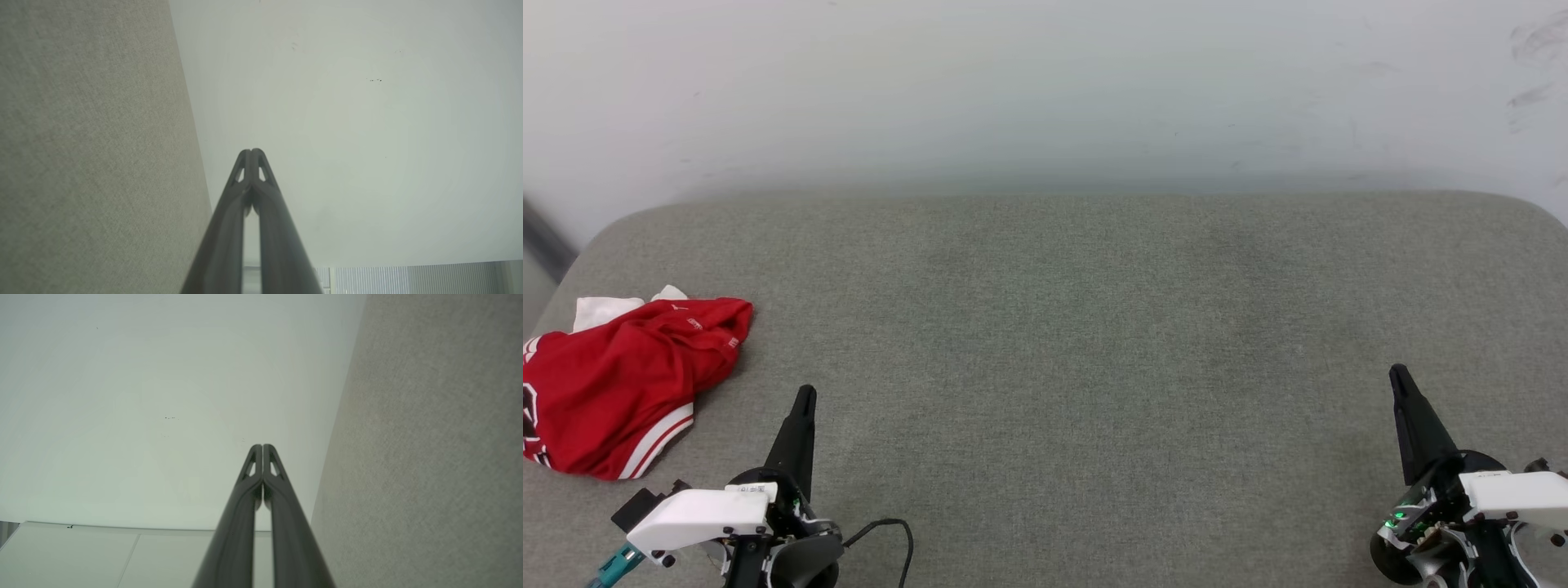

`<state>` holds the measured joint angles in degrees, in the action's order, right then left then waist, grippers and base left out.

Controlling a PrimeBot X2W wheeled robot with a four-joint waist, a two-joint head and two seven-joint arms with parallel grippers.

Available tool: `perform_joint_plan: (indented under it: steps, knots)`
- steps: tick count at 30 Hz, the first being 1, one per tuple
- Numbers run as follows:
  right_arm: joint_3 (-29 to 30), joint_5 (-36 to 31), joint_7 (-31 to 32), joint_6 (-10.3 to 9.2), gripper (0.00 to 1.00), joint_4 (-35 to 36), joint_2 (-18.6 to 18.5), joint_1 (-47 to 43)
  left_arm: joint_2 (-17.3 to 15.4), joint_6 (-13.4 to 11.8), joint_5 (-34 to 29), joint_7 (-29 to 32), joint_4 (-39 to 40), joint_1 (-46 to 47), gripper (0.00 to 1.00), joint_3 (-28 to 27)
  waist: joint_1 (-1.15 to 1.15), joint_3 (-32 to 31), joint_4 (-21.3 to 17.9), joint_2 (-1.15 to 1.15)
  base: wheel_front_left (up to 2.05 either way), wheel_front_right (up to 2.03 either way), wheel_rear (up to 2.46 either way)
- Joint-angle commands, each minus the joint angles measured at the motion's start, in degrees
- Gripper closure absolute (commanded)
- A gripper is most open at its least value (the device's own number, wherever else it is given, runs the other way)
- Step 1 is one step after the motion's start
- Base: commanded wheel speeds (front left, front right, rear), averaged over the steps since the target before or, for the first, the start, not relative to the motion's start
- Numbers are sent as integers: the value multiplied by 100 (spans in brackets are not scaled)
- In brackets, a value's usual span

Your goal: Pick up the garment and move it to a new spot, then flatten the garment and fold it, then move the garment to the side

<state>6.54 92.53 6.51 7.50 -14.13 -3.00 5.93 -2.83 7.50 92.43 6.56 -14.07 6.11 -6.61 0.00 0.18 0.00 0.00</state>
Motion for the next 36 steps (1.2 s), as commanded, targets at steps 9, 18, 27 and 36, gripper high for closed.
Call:
perform_joint_plan:
  steps: [9,18,27,36]
  knots:
    - [-2,-25,-5,-2,100,-5,21,64,6,18,-3,10,-1,30,100,-3,0,0,0,0,0,0,0]
    - [-2,-25,-5,-2,100,-5,21,64,6,18,-3,10,-1,30,100,-3,0,0,0,0,0,0,0]
    - [-86,-55,-137,-1,0,27,3,-135,9,-2,-18,-113,8,-68,0,156,0,-2,-2,0,0,0,0]
    - [-235,-410,-398,-1,0,261,-35,-220,-35,-2,-283,-401,281,-79,0,404,0,-23,-1,0,0,0,0]
